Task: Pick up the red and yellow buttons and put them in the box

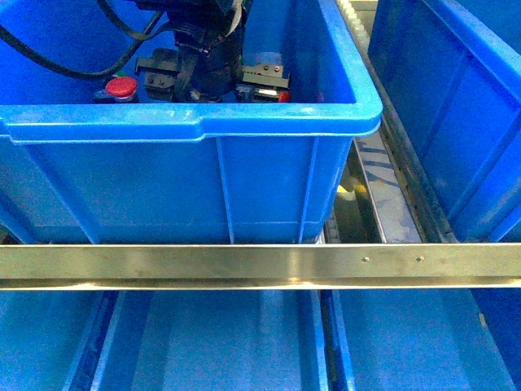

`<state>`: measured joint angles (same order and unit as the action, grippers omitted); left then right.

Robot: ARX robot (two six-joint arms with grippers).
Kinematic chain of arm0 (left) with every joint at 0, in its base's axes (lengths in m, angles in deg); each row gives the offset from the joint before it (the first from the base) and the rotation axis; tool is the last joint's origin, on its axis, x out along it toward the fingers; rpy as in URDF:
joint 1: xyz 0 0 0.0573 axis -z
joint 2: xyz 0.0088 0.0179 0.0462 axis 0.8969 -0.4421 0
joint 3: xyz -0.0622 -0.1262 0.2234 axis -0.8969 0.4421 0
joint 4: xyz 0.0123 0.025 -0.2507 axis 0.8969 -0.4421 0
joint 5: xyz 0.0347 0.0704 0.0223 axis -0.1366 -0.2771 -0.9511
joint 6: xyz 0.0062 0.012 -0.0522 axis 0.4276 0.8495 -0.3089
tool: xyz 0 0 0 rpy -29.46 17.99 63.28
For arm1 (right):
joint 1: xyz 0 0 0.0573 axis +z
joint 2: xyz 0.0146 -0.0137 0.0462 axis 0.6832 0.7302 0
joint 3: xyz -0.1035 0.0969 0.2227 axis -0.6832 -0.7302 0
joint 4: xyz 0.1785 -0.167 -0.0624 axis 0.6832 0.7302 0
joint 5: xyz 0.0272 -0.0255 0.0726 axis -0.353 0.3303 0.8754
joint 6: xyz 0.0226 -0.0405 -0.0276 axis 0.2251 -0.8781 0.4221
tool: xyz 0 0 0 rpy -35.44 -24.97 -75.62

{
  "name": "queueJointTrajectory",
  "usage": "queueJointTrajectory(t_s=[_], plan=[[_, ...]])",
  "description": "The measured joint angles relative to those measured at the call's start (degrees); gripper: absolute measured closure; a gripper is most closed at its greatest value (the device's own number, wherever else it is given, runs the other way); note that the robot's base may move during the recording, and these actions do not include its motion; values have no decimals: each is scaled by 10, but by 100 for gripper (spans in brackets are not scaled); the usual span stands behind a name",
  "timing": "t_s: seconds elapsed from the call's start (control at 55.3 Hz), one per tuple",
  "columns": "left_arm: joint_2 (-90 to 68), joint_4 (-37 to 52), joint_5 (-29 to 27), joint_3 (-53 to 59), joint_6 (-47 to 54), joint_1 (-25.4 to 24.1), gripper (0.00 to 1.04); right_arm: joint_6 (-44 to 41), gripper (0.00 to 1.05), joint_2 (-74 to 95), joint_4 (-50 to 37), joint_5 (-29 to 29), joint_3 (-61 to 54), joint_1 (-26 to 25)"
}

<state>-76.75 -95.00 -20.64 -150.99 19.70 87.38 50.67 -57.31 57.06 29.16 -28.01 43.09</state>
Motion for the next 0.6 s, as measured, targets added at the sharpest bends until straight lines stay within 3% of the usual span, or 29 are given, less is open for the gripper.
queueJointTrajectory(t_s=[0.38,0.597], plan=[[3,25,-4,7,-5,0,72,0,6,0,0,0,0,0],[92,97,47,119,-25,-15,73,0,6,0,0,0,0,0]])
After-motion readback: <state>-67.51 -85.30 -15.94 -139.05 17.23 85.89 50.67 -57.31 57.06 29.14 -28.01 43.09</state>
